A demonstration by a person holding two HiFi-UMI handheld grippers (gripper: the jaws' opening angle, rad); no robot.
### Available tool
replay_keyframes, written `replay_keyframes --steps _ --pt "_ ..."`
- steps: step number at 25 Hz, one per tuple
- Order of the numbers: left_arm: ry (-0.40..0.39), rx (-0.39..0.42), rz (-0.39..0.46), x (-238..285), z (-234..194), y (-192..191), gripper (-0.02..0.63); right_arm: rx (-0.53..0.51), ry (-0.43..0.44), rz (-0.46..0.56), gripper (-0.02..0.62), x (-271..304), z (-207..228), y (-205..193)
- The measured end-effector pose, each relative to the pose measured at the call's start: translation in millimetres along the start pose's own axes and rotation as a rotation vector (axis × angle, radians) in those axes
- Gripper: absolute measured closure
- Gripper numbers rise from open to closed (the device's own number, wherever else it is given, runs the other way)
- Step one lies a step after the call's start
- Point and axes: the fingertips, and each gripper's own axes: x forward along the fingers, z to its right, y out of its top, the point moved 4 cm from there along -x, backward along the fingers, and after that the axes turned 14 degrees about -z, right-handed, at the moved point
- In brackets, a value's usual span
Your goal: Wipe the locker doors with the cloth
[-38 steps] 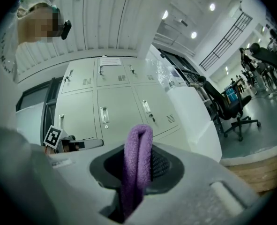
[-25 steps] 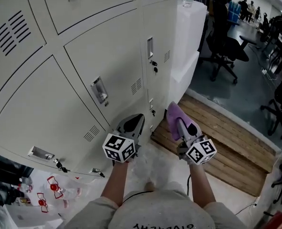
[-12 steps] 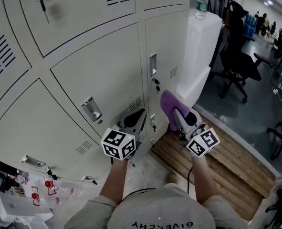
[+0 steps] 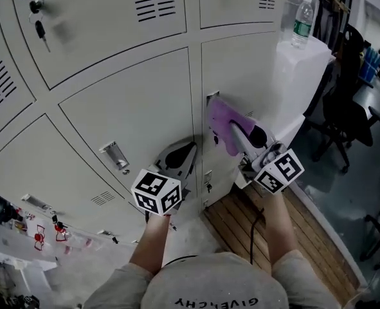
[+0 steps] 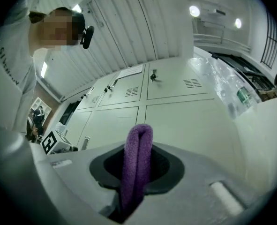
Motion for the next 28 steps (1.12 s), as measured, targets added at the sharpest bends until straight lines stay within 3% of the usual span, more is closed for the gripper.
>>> replay_keyframes --steps 6,10,17,24,28 --pt "0.085 -0.003 0.015 10 0 13 0.607 -0.092 0.129 0.051 0.54 30 17 44" --pt "0.146 0.008 0.033 16 2 18 0.607 -0.151 0.152 0.099 0.54 53 23 75" --pt "0.22 0.003 0.05 21 4 23 0.607 -0.421 0.0 0.111 0.54 84 24 118" --pt "0.268 -0.001 0.052 27 8 24 0.607 -0.586 -0.083 0.103 0.539 98 26 124" --pt "0.281 0.0 0.045 31 10 23 0.607 -0.589 -0.131 0.086 0.54 92 47 123"
